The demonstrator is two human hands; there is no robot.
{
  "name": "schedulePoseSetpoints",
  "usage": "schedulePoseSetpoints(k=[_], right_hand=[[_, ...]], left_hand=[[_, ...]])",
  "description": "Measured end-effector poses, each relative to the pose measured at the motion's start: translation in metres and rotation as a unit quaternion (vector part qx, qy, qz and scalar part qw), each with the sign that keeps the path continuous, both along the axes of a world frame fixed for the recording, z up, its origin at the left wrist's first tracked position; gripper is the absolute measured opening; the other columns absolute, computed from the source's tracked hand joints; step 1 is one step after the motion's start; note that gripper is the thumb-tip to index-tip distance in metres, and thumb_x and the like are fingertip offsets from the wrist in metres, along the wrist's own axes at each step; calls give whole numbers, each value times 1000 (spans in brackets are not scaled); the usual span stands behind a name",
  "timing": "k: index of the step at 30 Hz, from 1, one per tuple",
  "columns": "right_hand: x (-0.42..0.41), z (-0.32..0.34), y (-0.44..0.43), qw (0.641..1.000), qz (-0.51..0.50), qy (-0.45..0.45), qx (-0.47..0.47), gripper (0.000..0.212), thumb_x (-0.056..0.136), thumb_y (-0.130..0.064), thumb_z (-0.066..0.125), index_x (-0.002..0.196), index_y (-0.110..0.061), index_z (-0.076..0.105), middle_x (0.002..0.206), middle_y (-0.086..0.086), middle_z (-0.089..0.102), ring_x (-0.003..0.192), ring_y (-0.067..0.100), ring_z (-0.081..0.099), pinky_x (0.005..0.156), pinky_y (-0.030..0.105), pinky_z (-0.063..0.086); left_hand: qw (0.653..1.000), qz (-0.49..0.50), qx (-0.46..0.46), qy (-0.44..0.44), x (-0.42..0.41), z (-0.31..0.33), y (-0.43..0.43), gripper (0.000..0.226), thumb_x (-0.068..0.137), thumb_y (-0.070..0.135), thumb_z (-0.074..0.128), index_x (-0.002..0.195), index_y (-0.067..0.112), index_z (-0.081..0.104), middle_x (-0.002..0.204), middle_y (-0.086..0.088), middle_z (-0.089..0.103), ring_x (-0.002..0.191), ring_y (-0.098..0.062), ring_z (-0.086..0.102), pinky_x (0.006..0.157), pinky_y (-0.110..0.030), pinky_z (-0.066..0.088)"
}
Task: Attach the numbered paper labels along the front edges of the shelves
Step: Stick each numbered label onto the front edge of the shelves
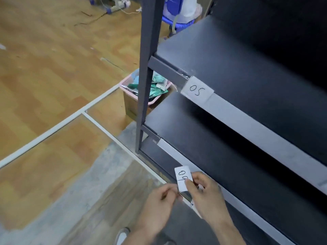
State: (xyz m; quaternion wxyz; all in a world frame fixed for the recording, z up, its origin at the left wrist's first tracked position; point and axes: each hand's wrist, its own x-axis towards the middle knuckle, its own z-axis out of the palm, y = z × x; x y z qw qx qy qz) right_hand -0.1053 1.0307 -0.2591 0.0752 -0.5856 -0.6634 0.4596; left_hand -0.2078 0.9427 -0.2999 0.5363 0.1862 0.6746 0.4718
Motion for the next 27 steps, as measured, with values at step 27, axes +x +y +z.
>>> schedulePoseSetpoints(k=[27], right_hand=[[-89, -201, 161, 925, 181, -117, 313, 14, 91, -37, 56, 93, -25, 61, 87, -8, 69, 82, 23, 60, 69, 34, 47]], left_hand=[[970, 215, -111, -25, -94, -210, 177, 42, 76, 46, 63, 76, 5, 60, 87, -15, 73, 83, -28, 73, 66, -28, 52]])
